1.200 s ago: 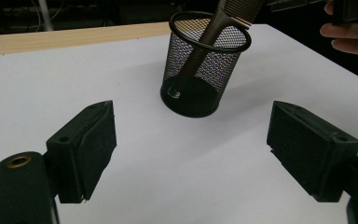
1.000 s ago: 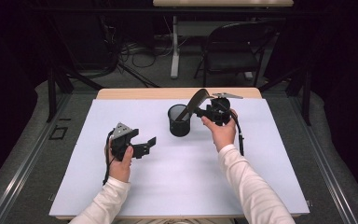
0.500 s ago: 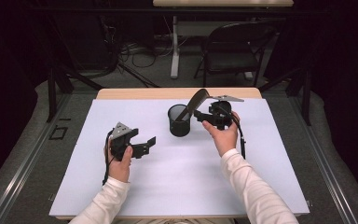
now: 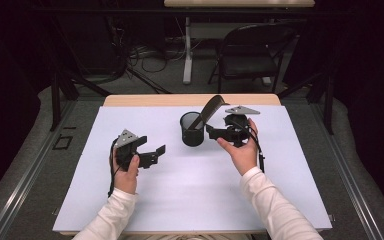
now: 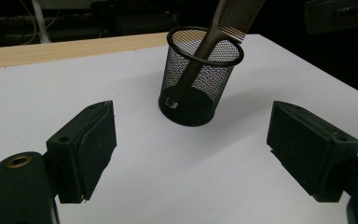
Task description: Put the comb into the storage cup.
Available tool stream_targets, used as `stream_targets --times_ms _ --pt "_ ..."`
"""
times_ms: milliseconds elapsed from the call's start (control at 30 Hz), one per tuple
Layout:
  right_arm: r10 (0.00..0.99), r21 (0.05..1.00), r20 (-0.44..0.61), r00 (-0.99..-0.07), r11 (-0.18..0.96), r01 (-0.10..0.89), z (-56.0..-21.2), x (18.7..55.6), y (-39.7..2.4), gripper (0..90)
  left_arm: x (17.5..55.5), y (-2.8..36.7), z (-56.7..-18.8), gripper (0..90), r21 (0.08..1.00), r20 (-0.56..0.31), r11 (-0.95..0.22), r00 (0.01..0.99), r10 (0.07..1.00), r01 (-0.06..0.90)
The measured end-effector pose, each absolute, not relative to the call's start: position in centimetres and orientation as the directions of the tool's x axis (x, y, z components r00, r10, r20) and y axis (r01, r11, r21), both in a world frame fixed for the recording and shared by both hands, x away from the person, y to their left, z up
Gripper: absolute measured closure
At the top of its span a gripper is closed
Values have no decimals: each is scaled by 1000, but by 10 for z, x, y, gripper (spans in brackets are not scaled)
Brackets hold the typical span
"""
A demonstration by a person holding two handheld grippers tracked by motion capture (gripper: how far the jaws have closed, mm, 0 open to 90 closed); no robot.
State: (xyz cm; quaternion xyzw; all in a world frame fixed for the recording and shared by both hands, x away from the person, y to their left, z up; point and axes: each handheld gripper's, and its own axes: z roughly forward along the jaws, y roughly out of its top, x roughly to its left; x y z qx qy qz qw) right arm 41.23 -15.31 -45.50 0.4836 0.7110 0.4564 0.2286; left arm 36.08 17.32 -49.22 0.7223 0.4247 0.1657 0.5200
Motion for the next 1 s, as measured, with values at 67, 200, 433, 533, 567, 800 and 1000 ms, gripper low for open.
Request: stream_targets --times_ms 67,200,433,533,567,800,1000 --pt "894 861 103 -437 140 489 -455 410 -152 108 361 175 -491 158 894 -207 -91 583 786 439" --pt "881 862 92 -464 163 480 -454 403 -150 81 361 180 -488 158 897 -212 -82 585 782 435" --pt "868 874 66 -493 188 448 -449 388 -145 70 361 186 -484 158 900 -214 -76 585 782 430" --pt "864 877 58 -501 196 439 -448 381 -143 66 361 188 -482 157 902 -209 -78 587 782 425" --pt "861 879 54 -506 199 434 -448 379 -143 65 361 189 -482 157 902 -210 -75 584 784 426" --pt "847 891 62 -529 191 411 -446 360 -143 66 359 196 -476 157 904 -210 -67 576 790 423" --pt "833 900 59 -551 194 391 -444 343 -149 69 357 197 -471 157 899 -195 -97 587 785 428"
